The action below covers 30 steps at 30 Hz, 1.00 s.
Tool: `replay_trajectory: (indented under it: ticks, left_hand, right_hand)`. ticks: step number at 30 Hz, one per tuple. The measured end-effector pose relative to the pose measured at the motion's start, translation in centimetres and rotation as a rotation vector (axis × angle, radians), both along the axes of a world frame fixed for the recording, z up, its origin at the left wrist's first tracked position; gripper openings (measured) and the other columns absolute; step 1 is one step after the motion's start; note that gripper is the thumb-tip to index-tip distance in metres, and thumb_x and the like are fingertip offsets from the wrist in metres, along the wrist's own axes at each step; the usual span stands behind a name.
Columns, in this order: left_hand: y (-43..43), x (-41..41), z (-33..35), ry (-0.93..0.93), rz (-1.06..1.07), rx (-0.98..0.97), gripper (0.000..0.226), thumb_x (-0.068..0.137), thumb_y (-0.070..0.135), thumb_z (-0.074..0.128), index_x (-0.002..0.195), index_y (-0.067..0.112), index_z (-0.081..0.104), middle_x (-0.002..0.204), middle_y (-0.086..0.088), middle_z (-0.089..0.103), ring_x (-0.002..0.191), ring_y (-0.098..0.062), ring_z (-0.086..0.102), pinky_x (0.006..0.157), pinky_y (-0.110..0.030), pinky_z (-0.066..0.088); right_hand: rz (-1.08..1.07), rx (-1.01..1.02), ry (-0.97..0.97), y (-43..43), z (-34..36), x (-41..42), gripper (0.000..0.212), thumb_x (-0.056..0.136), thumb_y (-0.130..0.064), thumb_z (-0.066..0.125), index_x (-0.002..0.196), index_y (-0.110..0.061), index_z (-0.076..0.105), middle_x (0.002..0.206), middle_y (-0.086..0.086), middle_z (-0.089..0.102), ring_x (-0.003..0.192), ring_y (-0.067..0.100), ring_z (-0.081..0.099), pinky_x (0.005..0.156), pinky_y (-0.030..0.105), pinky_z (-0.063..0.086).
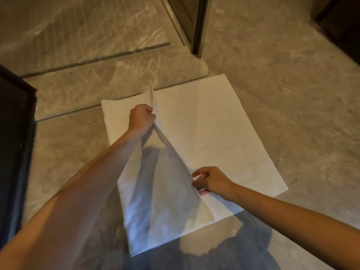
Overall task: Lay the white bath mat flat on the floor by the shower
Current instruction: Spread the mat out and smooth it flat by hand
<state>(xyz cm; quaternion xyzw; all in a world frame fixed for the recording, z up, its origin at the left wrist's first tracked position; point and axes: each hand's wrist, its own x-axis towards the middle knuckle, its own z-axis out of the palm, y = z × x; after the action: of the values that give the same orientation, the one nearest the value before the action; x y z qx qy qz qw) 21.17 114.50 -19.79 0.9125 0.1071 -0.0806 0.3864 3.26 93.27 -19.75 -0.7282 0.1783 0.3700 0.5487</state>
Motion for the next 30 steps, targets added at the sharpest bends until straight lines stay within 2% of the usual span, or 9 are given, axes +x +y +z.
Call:
replay_trajectory:
  ticks: [4,7,9,11,15,19,21,27,30]
  left_hand:
    - [5.1,-1.3,2.7,-0.029,0.019,0.020,0.024,0.072,-0.005,0.054,0.085,0.005,0.072,0.082,-0.010,0.068,0.078,-0.022,0.061,0.073,-0.034,0.051]
    - [9.5,-2.5,4.3,-0.029,0.055,0.045,0.020,0.064,-0.002,0.049,0.071,0.005,0.067,0.066,-0.008,0.059,0.063,-0.018,0.052,0.060,-0.027,0.041]
    - [12.5,-3.8,5.6,-0.042,0.091,0.067,0.017,0.062,0.002,0.047,0.064,0.013,0.060,0.062,-0.005,0.050,0.061,-0.016,0.045,0.061,-0.026,0.036]
    - [15.2,-5.4,7.2,-0.076,0.141,0.080,0.028,0.070,-0.003,0.050,0.075,0.021,0.063,0.070,-0.003,0.052,0.069,-0.016,0.047,0.067,-0.026,0.038]
    - [20.8,-7.9,9.0,-0.145,0.182,0.154,0.033,0.082,-0.004,0.051,0.110,0.005,0.067,0.106,-0.010,0.069,0.104,-0.022,0.060,0.087,-0.029,0.044]
    - [25.2,-9.5,9.5,-0.178,0.180,0.184,0.032,0.088,0.001,0.051,0.115,0.012,0.066,0.108,0.002,0.067,0.103,-0.013,0.059,0.080,-0.021,0.043]
    - [26.8,-9.9,9.7,-0.183,0.171,0.178,0.032,0.091,0.004,0.052,0.121,0.011,0.061,0.115,-0.001,0.065,0.108,-0.013,0.058,0.081,-0.017,0.041]
    - [30.2,-10.0,7.8,-0.114,0.195,0.271,0.038,0.092,0.005,0.051,0.130,0.012,0.053,0.124,-0.008,0.061,0.115,-0.019,0.056,0.086,-0.024,0.041]
    - [30.4,-10.4,6.0,-0.096,0.203,0.285,0.039,0.092,0.003,0.050,0.130,0.011,0.052,0.123,-0.009,0.061,0.115,-0.022,0.056,0.088,-0.027,0.042]
  right_hand:
    - [0.131,0.051,-0.015,3.0,3.0,0.5,0.015,0.081,-0.004,0.066,0.094,0.002,0.067,0.079,0.019,0.065,0.066,0.021,0.063,0.066,0.031,0.058]
    - [0.217,0.095,-0.014,6.1,5.2,0.8,0.014,0.082,-0.003,0.062,0.095,0.000,0.067,0.080,0.019,0.064,0.066,0.019,0.063,0.063,0.030,0.057]
    - [0.262,0.136,-0.008,8.5,6.6,0.9,0.011,0.083,-0.001,0.061,0.093,-0.001,0.067,0.077,0.016,0.062,0.062,0.016,0.062,0.059,0.029,0.057]
    - [0.307,0.182,0.004,11.0,7.7,0.8,0.009,0.083,-0.001,0.060,0.091,-0.002,0.066,0.076,0.016,0.061,0.061,0.017,0.061,0.058,0.032,0.058]
    - [0.396,0.280,-0.008,16.4,8.6,0.2,0.010,0.085,-0.002,0.060,0.092,-0.001,0.066,0.074,0.012,0.062,0.061,0.017,0.061,0.057,0.029,0.057]
    - [0.409,0.335,0.009,21.8,8.0,-0.7,0.006,0.084,-0.001,0.062,0.088,-0.004,0.064,0.068,0.010,0.061,0.057,0.015,0.062,0.058,0.032,0.060]
    - [0.393,0.360,0.038,24.2,7.2,-1.2,0.006,0.083,-0.001,0.063,0.088,-0.004,0.063,0.064,0.007,0.059,0.056,0.015,0.061,0.059,0.035,0.060]
    - [0.381,0.370,0.067,29.5,4.1,-2.2,0.013,0.082,-0.002,0.066,0.077,-0.014,0.064,0.050,-0.003,0.060,0.052,0.013,0.061,0.058,0.034,0.060]
    - [0.361,0.303,0.084,30.8,2.3,-2.6,0.013,0.082,-0.003,0.066,0.076,-0.014,0.064,0.055,0.000,0.060,0.053,0.014,0.061,0.063,0.038,0.060]
